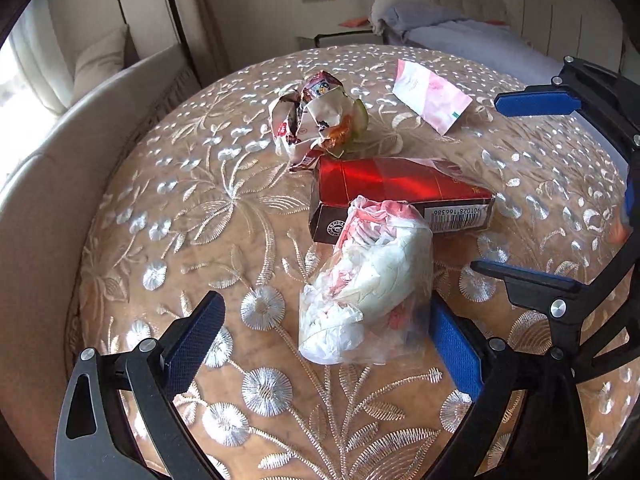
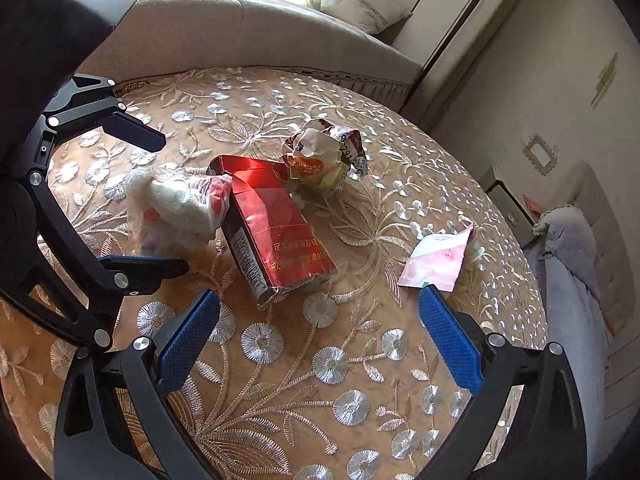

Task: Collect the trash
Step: 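Grasp the white plastic bag with the left gripper while the right grasps the red box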

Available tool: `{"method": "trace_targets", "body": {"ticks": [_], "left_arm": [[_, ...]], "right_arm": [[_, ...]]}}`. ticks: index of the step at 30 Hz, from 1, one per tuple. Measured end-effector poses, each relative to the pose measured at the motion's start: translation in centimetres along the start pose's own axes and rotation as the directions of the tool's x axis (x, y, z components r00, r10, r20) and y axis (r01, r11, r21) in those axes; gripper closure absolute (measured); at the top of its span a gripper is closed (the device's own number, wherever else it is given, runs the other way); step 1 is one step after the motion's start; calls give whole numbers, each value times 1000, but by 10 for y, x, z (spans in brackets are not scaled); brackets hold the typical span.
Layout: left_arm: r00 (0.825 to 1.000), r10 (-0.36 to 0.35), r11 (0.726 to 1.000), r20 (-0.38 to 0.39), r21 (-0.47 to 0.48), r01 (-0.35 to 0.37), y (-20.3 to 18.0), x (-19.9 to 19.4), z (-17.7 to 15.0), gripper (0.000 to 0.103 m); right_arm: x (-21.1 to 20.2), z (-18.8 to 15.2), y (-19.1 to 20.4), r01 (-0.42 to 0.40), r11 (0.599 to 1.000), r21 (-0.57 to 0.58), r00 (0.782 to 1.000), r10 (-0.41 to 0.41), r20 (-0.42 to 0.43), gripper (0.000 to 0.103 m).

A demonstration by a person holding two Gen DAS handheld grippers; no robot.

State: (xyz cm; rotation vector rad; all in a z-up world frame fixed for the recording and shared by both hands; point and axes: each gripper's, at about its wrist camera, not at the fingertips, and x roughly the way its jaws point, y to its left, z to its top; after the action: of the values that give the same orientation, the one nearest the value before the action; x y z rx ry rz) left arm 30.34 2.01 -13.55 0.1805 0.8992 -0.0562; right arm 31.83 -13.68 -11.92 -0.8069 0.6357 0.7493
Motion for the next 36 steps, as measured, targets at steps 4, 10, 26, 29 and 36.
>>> {"method": "trace_targets", "body": {"ticks": [4,10,26,29,36], "left_arm": [[998,-68,997,8,33,68,6,3,6,24],[991,-133,991,24,17,133,15,5,8,50],[985,-127,987,113,-86,137,10,-35,-23,53],[979,-142,982,149,-104,158,4,-50,-29,53],[969,-164,982,183,-63,178,-28,-79,-43,52]], "right_arm": [[10,12,3,-73,997,-33,997,73,-16,15],[21,27,15,-152,986,-69,988,149,-49,50],[-27,-10,12,-144,945,293,990,139,37,52],[-48,-27,16,-146,911,387,989,127,74,52],[-101,-67,42,-100,849,519,991,36,131,52]]}}
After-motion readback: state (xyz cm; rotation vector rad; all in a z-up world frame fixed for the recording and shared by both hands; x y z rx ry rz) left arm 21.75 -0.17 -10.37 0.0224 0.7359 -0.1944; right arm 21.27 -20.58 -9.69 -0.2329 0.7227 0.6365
